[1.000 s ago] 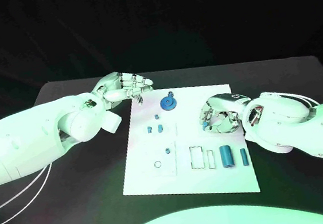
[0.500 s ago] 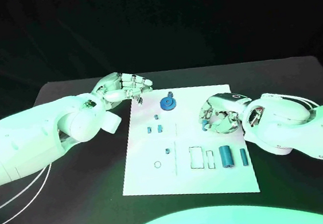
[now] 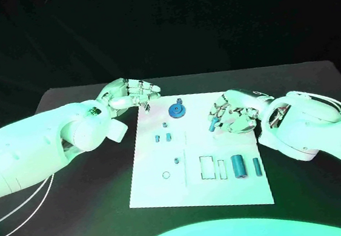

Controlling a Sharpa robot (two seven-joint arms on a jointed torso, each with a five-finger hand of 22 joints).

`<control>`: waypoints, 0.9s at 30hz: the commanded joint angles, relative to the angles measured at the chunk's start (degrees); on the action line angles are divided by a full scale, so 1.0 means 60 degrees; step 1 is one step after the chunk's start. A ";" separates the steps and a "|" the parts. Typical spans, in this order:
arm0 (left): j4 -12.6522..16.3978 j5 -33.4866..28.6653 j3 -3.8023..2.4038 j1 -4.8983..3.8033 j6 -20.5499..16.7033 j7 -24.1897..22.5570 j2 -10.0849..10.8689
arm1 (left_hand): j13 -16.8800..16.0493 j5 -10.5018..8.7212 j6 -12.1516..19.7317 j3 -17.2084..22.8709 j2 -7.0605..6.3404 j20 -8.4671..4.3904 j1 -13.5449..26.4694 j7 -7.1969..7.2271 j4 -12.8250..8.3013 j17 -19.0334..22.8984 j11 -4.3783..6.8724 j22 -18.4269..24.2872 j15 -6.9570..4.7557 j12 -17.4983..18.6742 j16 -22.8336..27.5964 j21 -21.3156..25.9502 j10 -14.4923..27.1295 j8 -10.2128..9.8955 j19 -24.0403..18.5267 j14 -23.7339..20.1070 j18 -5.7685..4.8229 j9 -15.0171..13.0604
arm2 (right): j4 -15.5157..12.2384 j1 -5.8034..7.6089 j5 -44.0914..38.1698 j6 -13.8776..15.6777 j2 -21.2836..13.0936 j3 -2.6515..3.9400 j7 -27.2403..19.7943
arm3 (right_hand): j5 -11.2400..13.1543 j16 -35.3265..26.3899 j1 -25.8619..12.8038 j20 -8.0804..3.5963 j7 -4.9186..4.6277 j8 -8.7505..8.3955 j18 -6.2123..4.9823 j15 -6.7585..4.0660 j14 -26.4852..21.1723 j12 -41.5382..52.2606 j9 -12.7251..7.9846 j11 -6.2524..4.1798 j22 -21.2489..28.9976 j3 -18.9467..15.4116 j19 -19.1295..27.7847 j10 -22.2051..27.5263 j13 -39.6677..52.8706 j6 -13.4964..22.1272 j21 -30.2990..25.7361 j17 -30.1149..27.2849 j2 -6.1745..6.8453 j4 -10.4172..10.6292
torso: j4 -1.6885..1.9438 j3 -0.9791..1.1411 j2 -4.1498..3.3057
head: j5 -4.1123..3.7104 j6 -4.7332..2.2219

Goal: Assemble the parts on the task board

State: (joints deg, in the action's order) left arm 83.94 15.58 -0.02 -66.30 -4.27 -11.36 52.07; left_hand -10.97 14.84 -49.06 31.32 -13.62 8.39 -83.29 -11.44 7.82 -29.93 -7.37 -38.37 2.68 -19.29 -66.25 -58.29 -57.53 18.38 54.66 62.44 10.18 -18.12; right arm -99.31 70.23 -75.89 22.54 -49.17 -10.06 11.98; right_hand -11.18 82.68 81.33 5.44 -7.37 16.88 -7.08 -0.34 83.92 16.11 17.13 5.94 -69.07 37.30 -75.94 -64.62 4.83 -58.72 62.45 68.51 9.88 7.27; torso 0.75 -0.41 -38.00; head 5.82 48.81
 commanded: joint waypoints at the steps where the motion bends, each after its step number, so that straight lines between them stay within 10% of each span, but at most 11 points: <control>1: 0.0001 0.0025 -0.0005 -0.0005 0.0149 -0.0013 -0.0030 | -0.0005 0.0005 0.0066 -0.0046 0.0035 0.0006 0.0016 -0.0025 0.0005 0.0010 -0.0016 0.0002 0.0050 -0.0059 0.0029 -0.0058 0.0050 0.0064 0.0039 -0.0021 0.0073 -0.0014 | -0.0244 0.0049 0.0528 0.0114 -0.0012 0.0008 -0.0297 | -0.0010 0.0046 -0.0065 -0.0058 0.0011 0.0697 0.0127 -0.0086 0.0346 0.0014 0.0907 -0.0401 -0.0002 0.0071 0.0025 -0.0474 0.0000 0.0002 0.0014 0.0008 -0.0017 -0.0004 | 0.0001 0.0002 0.0002 | 0.0038 -0.0034; 14: -0.0062 0.0028 -0.0003 -0.0004 0.0156 -0.0002 -0.0124 | -0.0005 0.0007 0.0071 -0.0042 0.0040 0.0006 0.0006 -0.0027 0.0000 0.0011 -0.0017 0.0002 0.0049 -0.0063 0.0030 -0.0059 0.0056 0.0069 0.0040 -0.0023 0.0074 -0.0015 | -0.0415 -0.0054 -0.0370 0.0073 0.1082 -0.0020 -0.0495 | -0.0009 0.0050 -0.0089 -0.0060 0.0021 0.0725 0.0130 -0.0090 0.0348 0.0015 0.0943 -0.0410 -0.0021 0.0100 0.0017 -0.0491 0.0007 0.0007 0.0029 0.0018 -0.0022 -0.0044 | 0.0000 0.0007 0.0007 | 0.0363 0.0032; 27: -0.0120 0.0019 -0.0002 -0.0004 0.0190 -0.0020 -0.0251 | -0.0005 0.0007 0.0071 -0.0042 0.0040 0.0006 0.0006 -0.0027 0.0000 0.0011 -0.0017 0.0002 0.0049 -0.0063 0.0030 -0.0059 0.0056 0.0069 0.0040 -0.0023 0.0074 -0.0015 | -0.0066 -0.0748 -0.1592 -0.0015 0.2369 -0.0069 -0.0772 | -0.0010 0.0054 -0.0091 -0.0066 0.0023 0.0747 0.0130 -0.0097 0.0350 0.0011 0.0978 -0.0416 -0.0032 0.0141 0.0015 -0.0497 0.0014 0.0024 0.0033 0.0031 -0.0026 -0.0109 | 0.0003 -0.0010 -0.0018 | 0.0775 0.0143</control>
State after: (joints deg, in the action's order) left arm 83.19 15.64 0.00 -66.30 -4.13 -11.14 50.73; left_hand -10.97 14.84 -49.06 31.32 -13.62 8.39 -83.29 -11.45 7.82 -29.94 -7.38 -38.37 2.69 -19.29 -66.25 -58.29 -57.54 18.59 54.66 62.44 10.18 -18.15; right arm -99.91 65.96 -81.67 22.93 -35.18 -10.47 8.86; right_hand -10.92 82.68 80.89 5.44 -7.20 17.56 -7.08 -0.54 84.13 16.13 17.22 3.90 -69.19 37.90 -75.93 -67.68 4.84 -58.12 62.45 68.65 10.35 6.61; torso 0.80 -0.41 -38.08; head 10.01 49.47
